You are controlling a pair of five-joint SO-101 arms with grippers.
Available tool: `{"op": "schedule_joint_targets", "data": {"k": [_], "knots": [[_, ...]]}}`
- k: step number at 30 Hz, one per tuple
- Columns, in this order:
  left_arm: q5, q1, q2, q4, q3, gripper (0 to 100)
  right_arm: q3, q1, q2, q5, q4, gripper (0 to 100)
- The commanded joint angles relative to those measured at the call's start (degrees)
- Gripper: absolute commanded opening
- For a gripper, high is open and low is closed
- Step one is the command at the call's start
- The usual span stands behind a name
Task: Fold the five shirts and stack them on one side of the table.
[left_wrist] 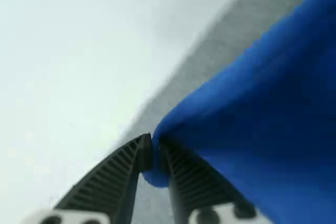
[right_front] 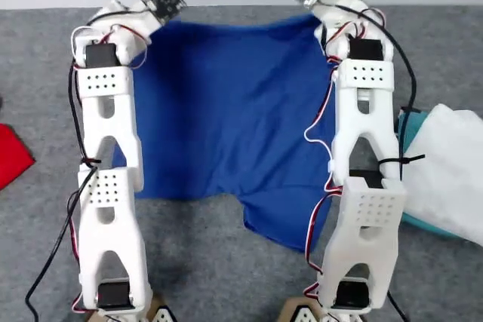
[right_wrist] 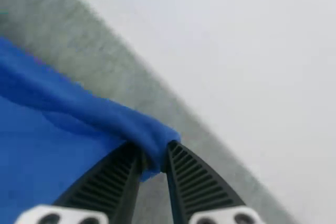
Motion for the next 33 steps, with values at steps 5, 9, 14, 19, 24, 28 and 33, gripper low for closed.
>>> {"op": "schedule_joint_targets", "data": {"k": [5,9,14,19,24,28,33], "knots": [[-5.80,-0.26,-0.88,27.78,-7.60,0,-4.40,-0.75,-7.08,4.31,28.79,0.9],[-8.79,-0.97,-1.58,31.65,-8.22,0,-4.40,-0.84,-10.59,5.19,42.15,0.9],[-11.16,-1.49,-7.38,31.74,0.22,0,-4.40,-2.42,-13.49,5.19,54.73,0.9],[-13.89,-1.23,-20.75,31.74,24.31,1,2.29,-3.12,-19.74,3.43,56.22,0.9],[-18.37,-0.62,-33.93,31.38,49.71,1,19.25,-3.30,-30.29,3.43,56.13,0.9],[-18.81,-0.97,-37.19,30.24,59.38,1,32.26,-3.30,-38.73,3.25,56.04,1.0],[-18.55,-2.90,-34.73,28.84,60.79,2,46.42,-4.62,-46.64,1.58,55.87,1.0]]}}
